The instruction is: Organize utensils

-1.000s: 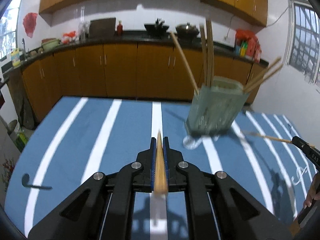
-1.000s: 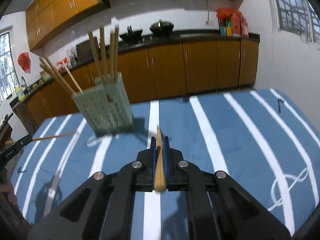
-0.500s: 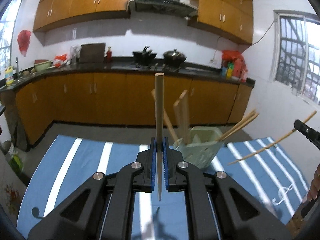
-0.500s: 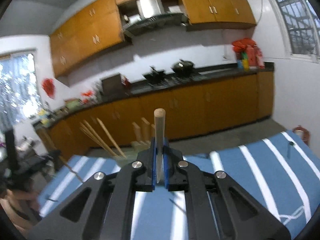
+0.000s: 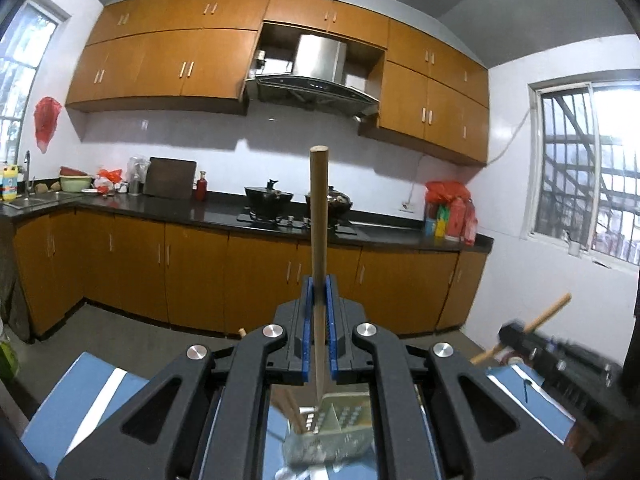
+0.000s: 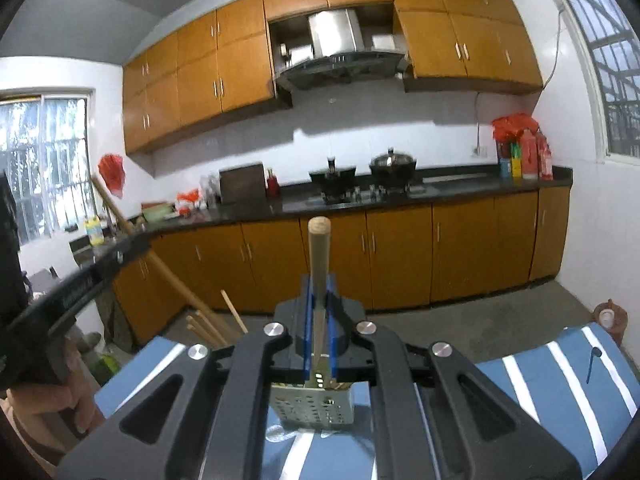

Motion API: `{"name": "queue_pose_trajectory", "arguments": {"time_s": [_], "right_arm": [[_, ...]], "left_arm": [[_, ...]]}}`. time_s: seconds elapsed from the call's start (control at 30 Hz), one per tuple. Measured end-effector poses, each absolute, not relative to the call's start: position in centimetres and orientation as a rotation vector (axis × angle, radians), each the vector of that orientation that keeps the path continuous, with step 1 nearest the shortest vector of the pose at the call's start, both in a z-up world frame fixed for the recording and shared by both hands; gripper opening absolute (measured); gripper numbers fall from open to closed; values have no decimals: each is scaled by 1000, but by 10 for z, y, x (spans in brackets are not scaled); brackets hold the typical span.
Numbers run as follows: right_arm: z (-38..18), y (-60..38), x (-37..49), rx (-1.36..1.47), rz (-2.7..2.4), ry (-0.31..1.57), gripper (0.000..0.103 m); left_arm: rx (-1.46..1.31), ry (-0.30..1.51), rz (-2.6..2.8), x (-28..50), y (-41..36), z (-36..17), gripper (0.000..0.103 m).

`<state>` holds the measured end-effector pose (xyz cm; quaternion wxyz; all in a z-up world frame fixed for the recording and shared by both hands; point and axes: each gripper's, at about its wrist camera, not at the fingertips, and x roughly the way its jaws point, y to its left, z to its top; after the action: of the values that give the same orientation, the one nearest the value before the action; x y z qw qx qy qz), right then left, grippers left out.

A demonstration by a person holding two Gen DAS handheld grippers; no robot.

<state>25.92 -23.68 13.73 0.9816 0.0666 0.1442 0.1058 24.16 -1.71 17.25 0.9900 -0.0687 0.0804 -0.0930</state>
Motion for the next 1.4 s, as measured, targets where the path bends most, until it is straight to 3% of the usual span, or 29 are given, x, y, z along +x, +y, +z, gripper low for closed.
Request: {"name": "queue_pose_trajectory", "arguments": {"time_s": [0.37,0.47,0.53,0.6,0.73,0.83,1.0,1.07,1.17,1.4], "right_arm": [[99,-225,303,129,241,414,8],[99,-227,300,144,237,400,13],[103,-232,295,154,226,383,20],[108,-239,288,168,213,362,21],[119,-247,267,166,186,313,28],[124,-249,242,138,158,266,45],[114,-244,198,56,85,204,88],[105,-243,182,43,47,181,99],[86,-238,156,18,9,152,99],[48,-221,121,0,20,166,99]], "left_arm": [[-182,352,-213,286,-27,110,7],[-196,360,-200,282,-18,107,8],[-196,350,-200,279,-13,112,14],[-196,329,-186,274,-9,119,37],[-198,296,-178,259,2,133,41],[-169,279,-163,242,9,139,47],[-66,237,-118,198,18,137,79],[-21,219,-92,177,19,131,91],[18,203,-61,149,20,118,101],[77,211,-24,104,11,79,101]]}}
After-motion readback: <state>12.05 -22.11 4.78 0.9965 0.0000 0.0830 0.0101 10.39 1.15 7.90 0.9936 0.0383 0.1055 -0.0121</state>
